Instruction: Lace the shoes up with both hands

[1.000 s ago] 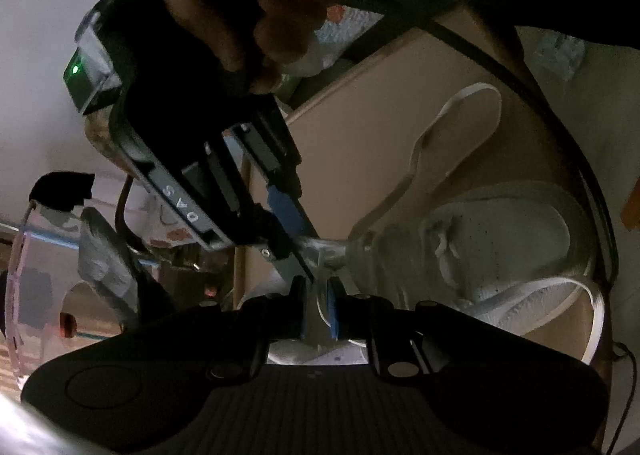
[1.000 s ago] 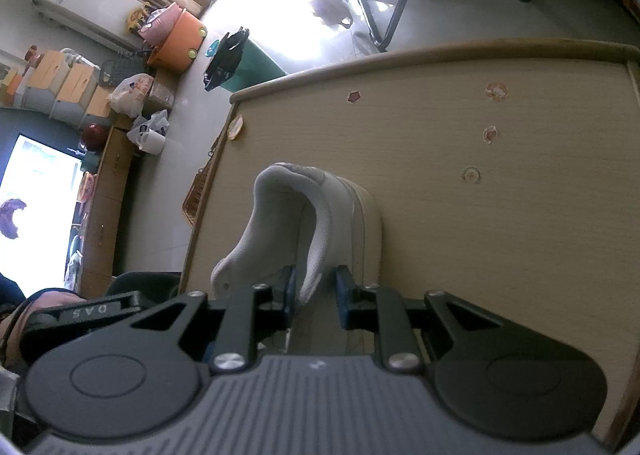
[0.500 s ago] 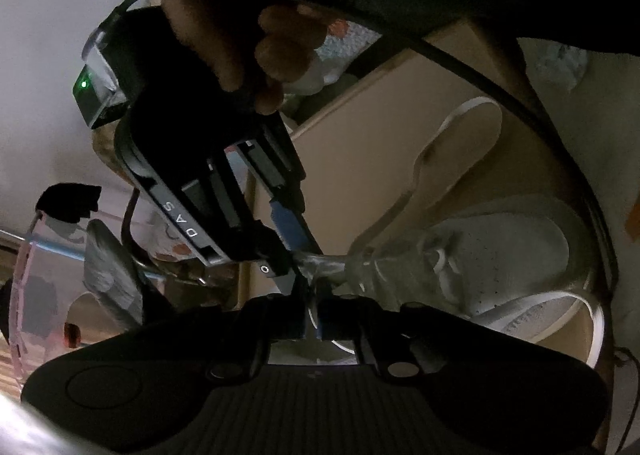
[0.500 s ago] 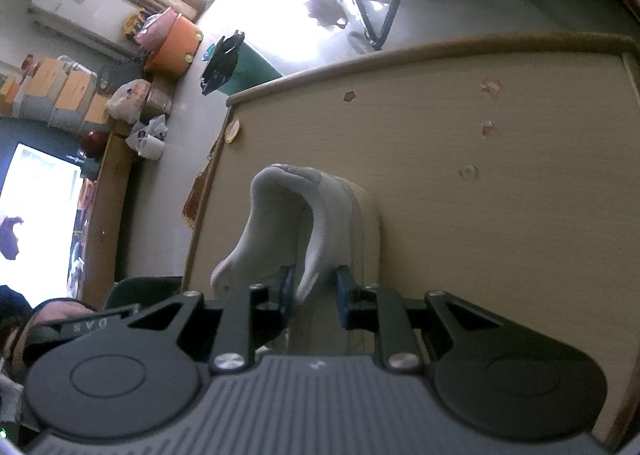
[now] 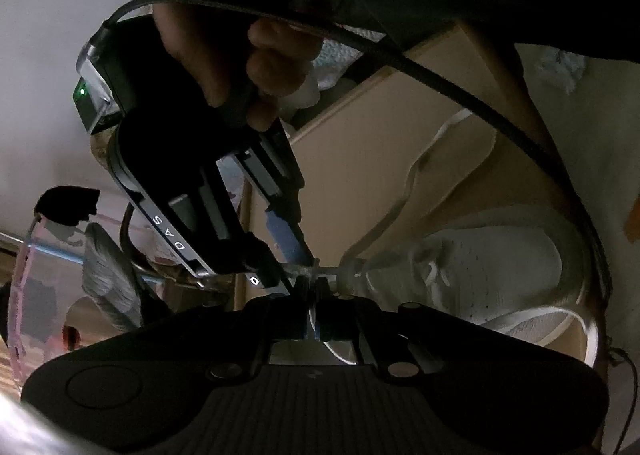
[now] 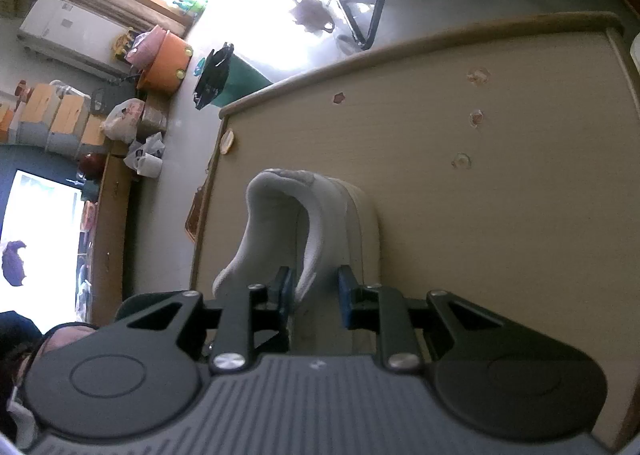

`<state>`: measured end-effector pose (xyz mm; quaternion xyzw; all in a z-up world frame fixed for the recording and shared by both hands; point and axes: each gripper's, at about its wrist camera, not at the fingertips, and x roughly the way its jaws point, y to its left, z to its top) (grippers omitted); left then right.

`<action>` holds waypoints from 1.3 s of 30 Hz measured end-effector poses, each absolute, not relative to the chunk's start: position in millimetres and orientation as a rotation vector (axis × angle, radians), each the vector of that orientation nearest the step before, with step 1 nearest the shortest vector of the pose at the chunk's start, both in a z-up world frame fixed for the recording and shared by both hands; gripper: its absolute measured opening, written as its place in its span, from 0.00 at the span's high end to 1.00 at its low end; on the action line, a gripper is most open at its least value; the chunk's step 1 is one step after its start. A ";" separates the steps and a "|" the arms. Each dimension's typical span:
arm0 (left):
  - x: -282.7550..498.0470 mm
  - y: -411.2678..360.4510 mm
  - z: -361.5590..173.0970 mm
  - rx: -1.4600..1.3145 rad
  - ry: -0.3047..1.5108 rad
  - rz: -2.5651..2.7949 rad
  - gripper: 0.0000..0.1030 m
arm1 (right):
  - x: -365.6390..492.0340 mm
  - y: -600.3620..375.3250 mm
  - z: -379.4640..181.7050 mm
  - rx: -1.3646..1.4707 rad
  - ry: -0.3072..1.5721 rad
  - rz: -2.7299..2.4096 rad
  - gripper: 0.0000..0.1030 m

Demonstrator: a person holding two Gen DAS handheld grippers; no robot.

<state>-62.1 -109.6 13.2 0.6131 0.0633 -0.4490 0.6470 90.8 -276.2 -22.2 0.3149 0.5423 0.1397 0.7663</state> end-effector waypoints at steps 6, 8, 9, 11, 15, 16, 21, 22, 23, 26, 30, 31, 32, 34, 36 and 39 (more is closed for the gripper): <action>-60.2 -108.3 12.1 1.399 0.155 -1.023 0.96 | 84.1 -284.6 -14.7 0.751 1.134 0.293 0.71; -60.0 -108.3 12.1 1.397 0.157 -1.023 0.96 | 77.4 -289.0 -7.2 0.719 1.093 0.284 0.70; -59.8 -108.3 12.0 1.394 0.159 -1.023 0.96 | 73.2 -291.0 -2.8 0.688 1.069 0.277 0.70; -59.8 -108.4 11.5 1.393 0.159 -1.022 0.96 | 62.6 -292.5 6.6 0.589 1.015 0.260 0.71; -60.3 -108.1 12.2 1.391 0.158 -1.024 0.96 | 33.8 -268.1 25.7 0.081 0.921 0.291 0.74; -60.1 -108.3 12.0 1.392 0.158 -1.024 0.96 | 27.7 -254.9 26.3 -0.077 0.917 0.304 0.75; -59.2 -110.5 11.4 1.395 0.157 -1.024 0.96 | 3.4 -191.6 16.9 -0.657 0.866 0.427 0.76; -59.4 -110.6 10.9 1.397 0.157 -1.023 0.96 | 2.8 -183.4 12.7 -0.710 0.861 0.434 0.76; -59.7 -110.8 10.3 1.400 0.157 -1.022 0.96 | 2.3 -175.2 8.4 -0.764 0.855 0.440 0.78; -60.0 -111.7 9.5 1.401 0.162 -1.020 0.96 | 1.1 -152.5 -1.8 -0.895 0.843 0.450 0.84; -59.5 -110.7 12.0 1.400 0.162 -1.021 0.96 | -0.4 -133.4 -13.8 -0.996 0.842 0.434 0.86; -59.3 -110.6 12.6 1.400 0.162 -1.021 0.96 | -0.2 -129.8 -16.4 -1.016 0.840 0.419 0.86; -59.3 -110.2 12.3 1.399 0.160 -1.021 0.96 | 0.5 -124.7 -18.4 -1.028 0.842 0.414 0.86; -59.4 -109.4 11.6 1.398 0.156 -1.020 0.96 | -0.5 -121.0 -21.7 -1.049 0.835 0.413 0.87; -59.5 -108.6 11.0 1.397 0.151 -1.020 0.96 | -1.7 -121.3 -26.3 -1.078 0.830 0.404 0.87; -58.0 -108.7 11.0 1.387 0.148 -1.027 0.96 | -3.6 -119.3 -32.5 -1.118 0.794 0.428 0.87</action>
